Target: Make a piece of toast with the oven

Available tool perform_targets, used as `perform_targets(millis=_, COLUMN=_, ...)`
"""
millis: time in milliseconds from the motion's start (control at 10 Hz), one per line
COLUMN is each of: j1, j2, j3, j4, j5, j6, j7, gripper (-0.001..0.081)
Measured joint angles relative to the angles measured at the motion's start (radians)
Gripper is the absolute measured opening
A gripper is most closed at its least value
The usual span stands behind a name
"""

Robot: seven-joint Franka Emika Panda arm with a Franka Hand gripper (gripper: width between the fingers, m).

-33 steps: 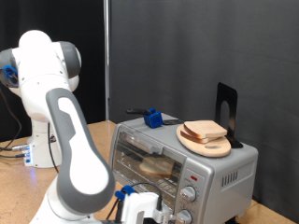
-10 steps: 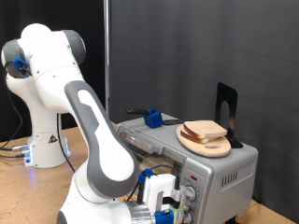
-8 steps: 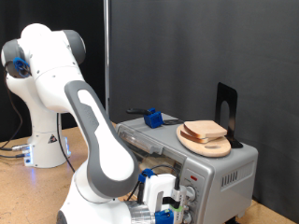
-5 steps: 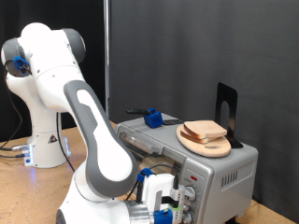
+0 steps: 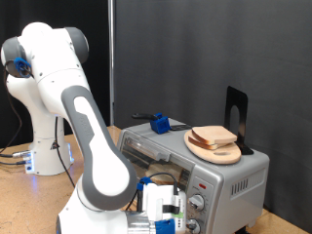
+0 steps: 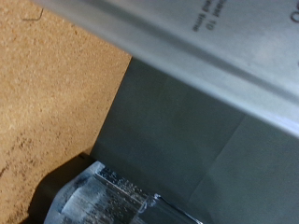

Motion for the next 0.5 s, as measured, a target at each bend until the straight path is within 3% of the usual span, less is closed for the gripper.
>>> perform_targets(millis=300, j1=-0.004, j2=0.000, j3=0.000, j4=0.003, j5=0.010, j6=-0.006, j7=-0.011, gripper=0.0186)
perform_targets(millis=500, j1=-0.003, j2=-0.001, j3=-0.003, j4=0.005, j5=-0.018, j6=-0.011, j7=0.091, gripper=0.0186)
